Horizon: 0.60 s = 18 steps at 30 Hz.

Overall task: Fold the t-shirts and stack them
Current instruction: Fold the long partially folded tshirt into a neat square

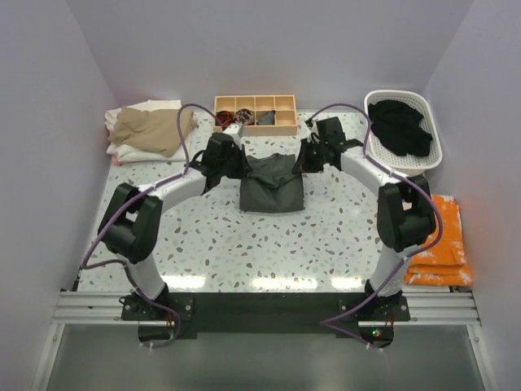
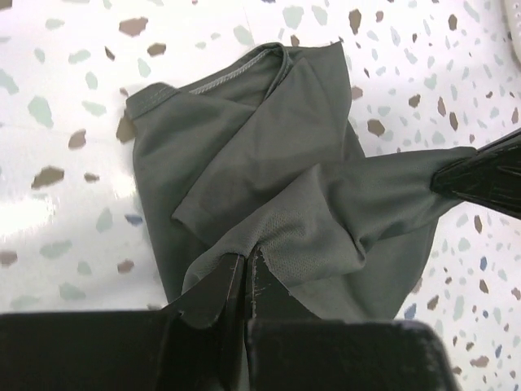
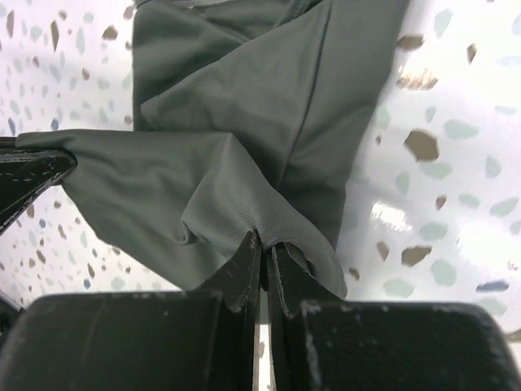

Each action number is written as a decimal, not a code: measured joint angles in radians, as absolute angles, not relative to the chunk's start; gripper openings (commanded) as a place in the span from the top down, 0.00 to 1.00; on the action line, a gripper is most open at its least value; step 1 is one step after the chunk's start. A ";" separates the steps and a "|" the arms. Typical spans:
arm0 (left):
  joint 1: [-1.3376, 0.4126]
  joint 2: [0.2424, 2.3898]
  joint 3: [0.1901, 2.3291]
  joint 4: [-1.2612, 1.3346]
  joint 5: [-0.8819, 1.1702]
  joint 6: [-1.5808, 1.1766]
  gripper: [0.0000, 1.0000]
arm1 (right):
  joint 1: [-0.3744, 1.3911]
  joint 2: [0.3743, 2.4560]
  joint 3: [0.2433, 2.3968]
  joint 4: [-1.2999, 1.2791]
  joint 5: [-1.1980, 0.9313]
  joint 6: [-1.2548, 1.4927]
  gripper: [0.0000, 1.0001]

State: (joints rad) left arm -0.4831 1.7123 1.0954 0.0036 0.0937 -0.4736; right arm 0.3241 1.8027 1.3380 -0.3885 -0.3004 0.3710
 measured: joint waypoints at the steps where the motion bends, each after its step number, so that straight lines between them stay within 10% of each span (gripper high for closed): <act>1: -0.473 1.744 1.119 0.014 0.107 -0.470 1.00 | 0.318 1.830 1.364 -0.389 -0.299 0.369 1.00; 18: -0.330 2.030 1.362 0.084 0.214 -0.448 1.00 | 0.221 2.290 1.887 -0.397 -0.322 0.374 1.00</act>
State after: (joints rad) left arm -0.3298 2.0300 1.3621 0.0841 0.2138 -0.4477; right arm 0.2214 2.2902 1.8874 -0.3969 -0.3222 0.3737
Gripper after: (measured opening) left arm 0.027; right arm 0.022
